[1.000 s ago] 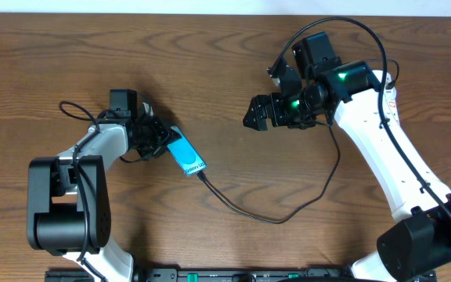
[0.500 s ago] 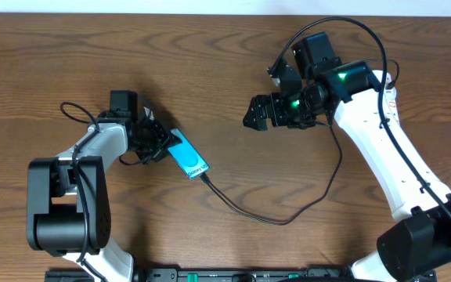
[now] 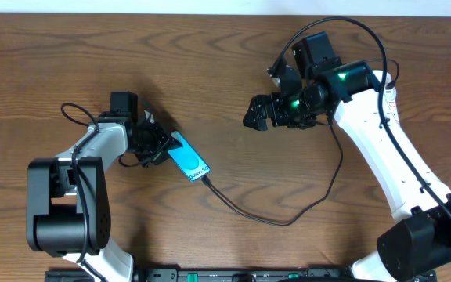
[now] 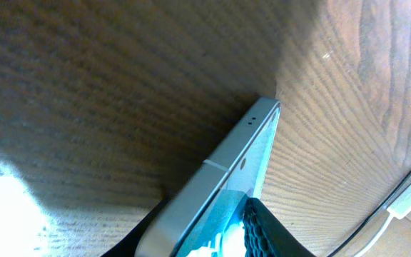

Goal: Plug charger to phone and switch on socket
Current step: 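Lay the phone flat on the table with the left gripper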

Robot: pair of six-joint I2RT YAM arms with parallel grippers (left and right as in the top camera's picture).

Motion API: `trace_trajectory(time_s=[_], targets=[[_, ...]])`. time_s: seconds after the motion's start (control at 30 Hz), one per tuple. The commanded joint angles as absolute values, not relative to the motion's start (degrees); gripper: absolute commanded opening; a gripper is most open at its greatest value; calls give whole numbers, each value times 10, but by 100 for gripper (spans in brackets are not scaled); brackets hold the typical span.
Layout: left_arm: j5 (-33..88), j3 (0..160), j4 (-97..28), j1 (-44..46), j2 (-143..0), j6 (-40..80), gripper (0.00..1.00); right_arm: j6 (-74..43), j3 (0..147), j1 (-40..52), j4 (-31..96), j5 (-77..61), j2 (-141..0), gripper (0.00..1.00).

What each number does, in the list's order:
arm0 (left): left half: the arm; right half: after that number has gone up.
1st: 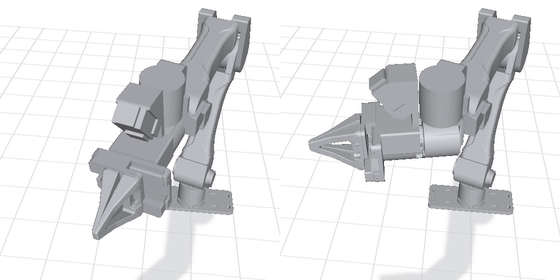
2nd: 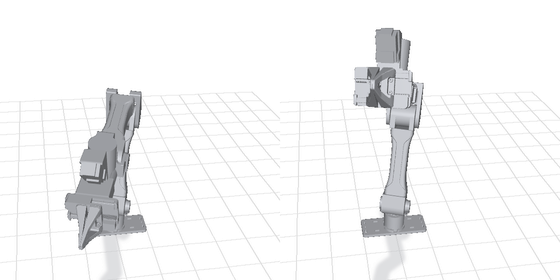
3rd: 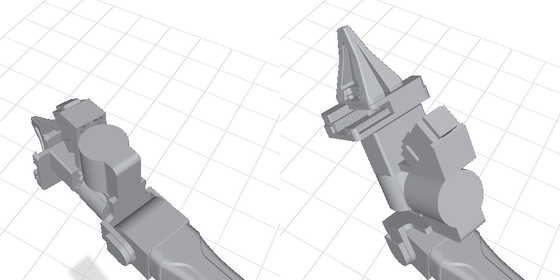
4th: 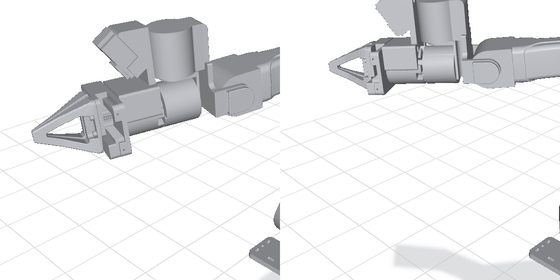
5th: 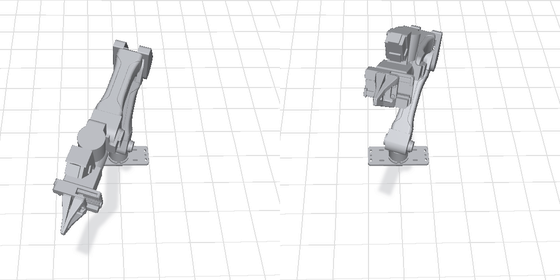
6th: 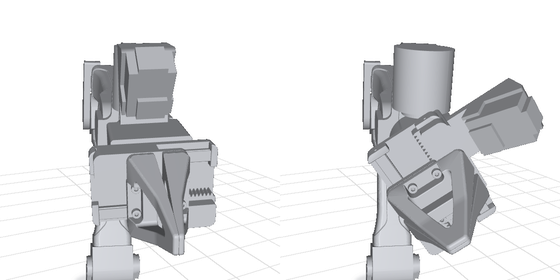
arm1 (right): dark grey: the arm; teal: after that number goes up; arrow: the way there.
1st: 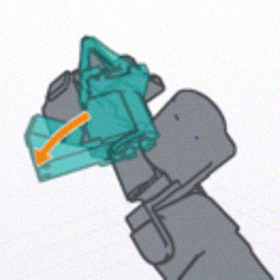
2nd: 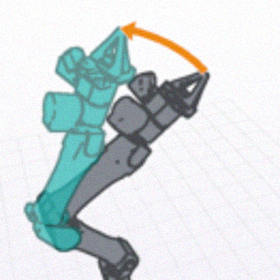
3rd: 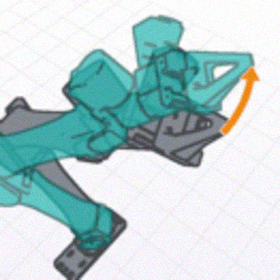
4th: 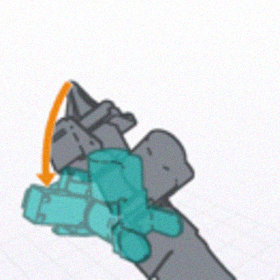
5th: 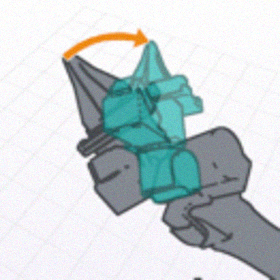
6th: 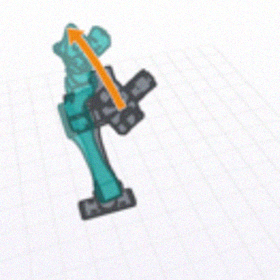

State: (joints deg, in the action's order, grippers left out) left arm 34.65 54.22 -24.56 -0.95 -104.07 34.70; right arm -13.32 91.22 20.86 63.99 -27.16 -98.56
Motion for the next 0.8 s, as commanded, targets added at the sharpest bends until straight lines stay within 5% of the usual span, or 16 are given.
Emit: trace_trajectory(time_s=[0.0, 0.77], targets=[[306, 542, -265, -8, -1041, 345, 32, -126, 919, 211, 639, -271, -971, 99], [304, 542, -267, -8, -1041, 345, 42, -126, 919, 211, 636, -271, -971, 99]])
